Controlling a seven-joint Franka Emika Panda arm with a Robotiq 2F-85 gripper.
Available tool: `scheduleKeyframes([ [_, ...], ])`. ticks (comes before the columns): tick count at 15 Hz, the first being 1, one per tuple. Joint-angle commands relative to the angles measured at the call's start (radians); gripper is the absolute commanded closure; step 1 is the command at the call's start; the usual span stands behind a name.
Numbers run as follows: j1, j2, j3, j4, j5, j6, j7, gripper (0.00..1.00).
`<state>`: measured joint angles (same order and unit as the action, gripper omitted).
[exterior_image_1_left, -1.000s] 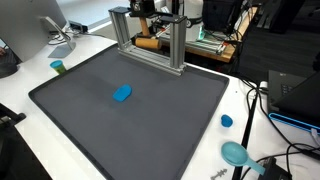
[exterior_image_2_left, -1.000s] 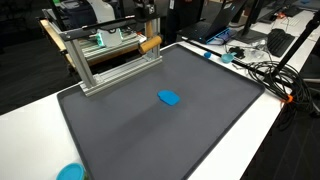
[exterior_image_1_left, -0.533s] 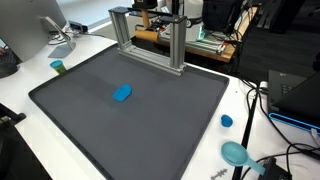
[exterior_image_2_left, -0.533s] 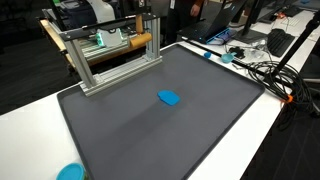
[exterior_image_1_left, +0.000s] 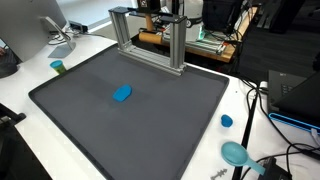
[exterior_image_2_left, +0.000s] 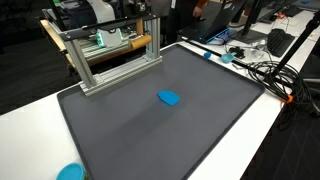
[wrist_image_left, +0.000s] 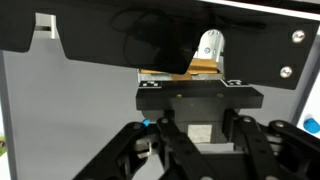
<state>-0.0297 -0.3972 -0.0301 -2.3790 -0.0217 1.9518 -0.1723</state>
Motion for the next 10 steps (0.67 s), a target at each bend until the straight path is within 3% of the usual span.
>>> scheduleKeyframes([
  [1, 0.011, -0.041, -0.008, -0.034, 0.012, -0.011, 0.017, 0.78],
  [10, 0.013, -0.111, -0.010, -0.099, 0.040, -0.028, 0.046, 0.78],
])
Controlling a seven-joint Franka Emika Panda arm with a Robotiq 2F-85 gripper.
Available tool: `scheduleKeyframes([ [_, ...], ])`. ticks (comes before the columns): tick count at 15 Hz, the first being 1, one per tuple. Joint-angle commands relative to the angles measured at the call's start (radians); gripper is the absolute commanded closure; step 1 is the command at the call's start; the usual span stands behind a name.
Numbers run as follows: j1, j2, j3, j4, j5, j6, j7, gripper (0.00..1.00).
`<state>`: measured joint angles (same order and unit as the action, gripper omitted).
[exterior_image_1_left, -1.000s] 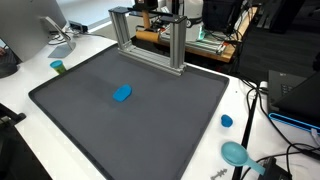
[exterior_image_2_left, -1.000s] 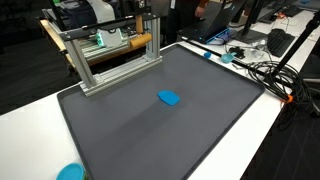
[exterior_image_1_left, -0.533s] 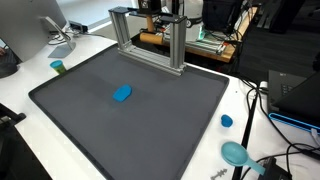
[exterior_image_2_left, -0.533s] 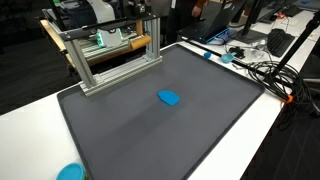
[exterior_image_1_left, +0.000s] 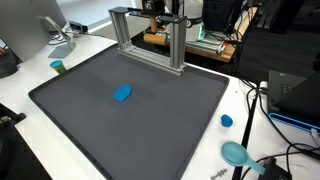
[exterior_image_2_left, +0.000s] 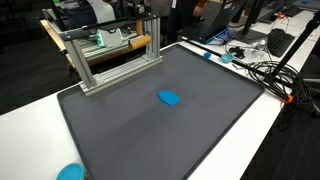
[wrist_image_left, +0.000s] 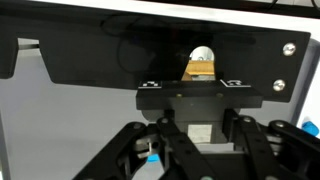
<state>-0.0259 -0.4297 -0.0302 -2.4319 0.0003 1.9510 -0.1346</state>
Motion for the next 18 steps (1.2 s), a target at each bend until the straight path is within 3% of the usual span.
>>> scheduleKeyframes([
  [1, 0.009, -0.089, -0.008, -0.055, 0.016, -0.030, 0.014, 0.78],
  [10, 0.024, -0.163, -0.017, -0.104, 0.043, -0.073, 0.004, 0.78],
  [11, 0.025, -0.162, -0.020, -0.102, 0.050, -0.077, 0.002, 0.28],
  [13, 0.024, -0.159, -0.025, -0.096, 0.061, -0.076, 0.000, 0.22],
  [16, 0.012, -0.161, -0.034, -0.083, 0.066, -0.083, 0.007, 0.00],
  [18, -0.012, -0.180, -0.059, -0.066, 0.062, -0.083, 0.012, 0.00],
])
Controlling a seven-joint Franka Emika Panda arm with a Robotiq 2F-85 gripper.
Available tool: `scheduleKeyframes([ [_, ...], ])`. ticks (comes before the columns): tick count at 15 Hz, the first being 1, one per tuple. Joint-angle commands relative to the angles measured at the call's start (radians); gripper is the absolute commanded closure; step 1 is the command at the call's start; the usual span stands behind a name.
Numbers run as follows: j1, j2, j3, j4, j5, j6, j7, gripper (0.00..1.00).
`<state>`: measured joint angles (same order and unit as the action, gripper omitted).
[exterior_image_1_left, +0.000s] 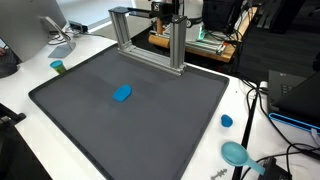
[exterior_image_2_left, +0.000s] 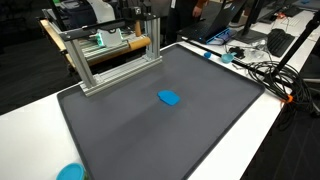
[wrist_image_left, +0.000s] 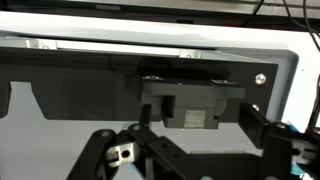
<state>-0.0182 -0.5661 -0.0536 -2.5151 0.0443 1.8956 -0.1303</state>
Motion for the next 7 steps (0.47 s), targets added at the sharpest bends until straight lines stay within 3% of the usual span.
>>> scheduleKeyframes([
  [1, -0.031, -0.064, -0.060, 0.027, 0.023, -0.023, -0.006, 0.00],
  [3, -0.060, -0.108, -0.115, 0.045, 0.018, -0.002, -0.044, 0.00],
  [4, -0.040, -0.045, -0.070, 0.038, 0.002, -0.001, -0.010, 0.00],
  [7, -0.048, -0.061, -0.083, 0.040, 0.001, -0.003, -0.022, 0.00],
])
